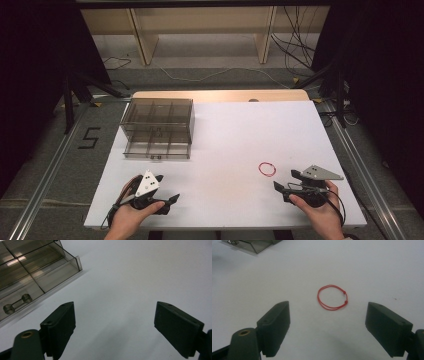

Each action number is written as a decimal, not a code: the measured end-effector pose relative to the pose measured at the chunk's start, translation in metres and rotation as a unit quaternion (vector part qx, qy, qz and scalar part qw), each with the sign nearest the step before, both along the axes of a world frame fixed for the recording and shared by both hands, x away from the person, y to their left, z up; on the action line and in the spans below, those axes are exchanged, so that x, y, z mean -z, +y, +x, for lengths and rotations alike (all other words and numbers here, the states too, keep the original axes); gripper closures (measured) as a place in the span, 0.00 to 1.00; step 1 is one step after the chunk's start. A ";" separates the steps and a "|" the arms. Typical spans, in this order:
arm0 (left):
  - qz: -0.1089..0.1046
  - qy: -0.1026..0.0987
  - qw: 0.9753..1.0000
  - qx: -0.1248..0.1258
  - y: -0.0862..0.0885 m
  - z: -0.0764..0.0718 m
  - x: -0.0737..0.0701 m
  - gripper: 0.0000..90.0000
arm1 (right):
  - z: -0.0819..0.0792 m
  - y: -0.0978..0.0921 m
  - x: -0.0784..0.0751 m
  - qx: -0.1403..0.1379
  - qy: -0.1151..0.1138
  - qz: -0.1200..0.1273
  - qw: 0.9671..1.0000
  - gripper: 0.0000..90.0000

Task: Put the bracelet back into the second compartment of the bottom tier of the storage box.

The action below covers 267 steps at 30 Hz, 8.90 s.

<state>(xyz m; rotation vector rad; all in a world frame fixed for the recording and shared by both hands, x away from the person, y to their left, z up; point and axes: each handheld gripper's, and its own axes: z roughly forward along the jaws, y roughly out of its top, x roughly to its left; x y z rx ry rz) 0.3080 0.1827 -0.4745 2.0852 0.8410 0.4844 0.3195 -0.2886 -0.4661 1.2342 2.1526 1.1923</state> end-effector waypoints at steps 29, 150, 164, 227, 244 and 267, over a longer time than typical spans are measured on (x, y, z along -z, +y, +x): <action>-0.004 -0.001 1.000 0.013 -0.010 0.000 0.000 0.21 | 0.035 -0.004 0.002 0.021 0.012 -0.022 0.999 0.60; -0.002 0.001 0.997 0.071 -0.043 0.000 0.003 0.26 | 0.074 0.065 -0.012 -0.030 0.011 -0.057 0.998 0.97; -0.003 0.001 0.997 0.073 -0.043 0.000 0.002 0.26 | 0.078 0.090 -0.018 -0.052 0.002 -0.057 0.997 0.97; -0.008 0.001 0.997 0.079 -0.045 -0.001 0.002 0.27 | 0.091 0.177 -0.037 -0.108 -0.030 -0.046 0.993 0.97; -0.007 0.001 0.997 0.082 -0.045 -0.002 0.001 0.27 | 0.094 0.205 -0.038 -0.125 -0.035 -0.046 0.990 0.97; -0.007 0.000 0.997 0.082 -0.045 -0.002 0.001 0.27 | 0.098 0.227 -0.040 -0.145 -0.036 -0.044 0.988 0.97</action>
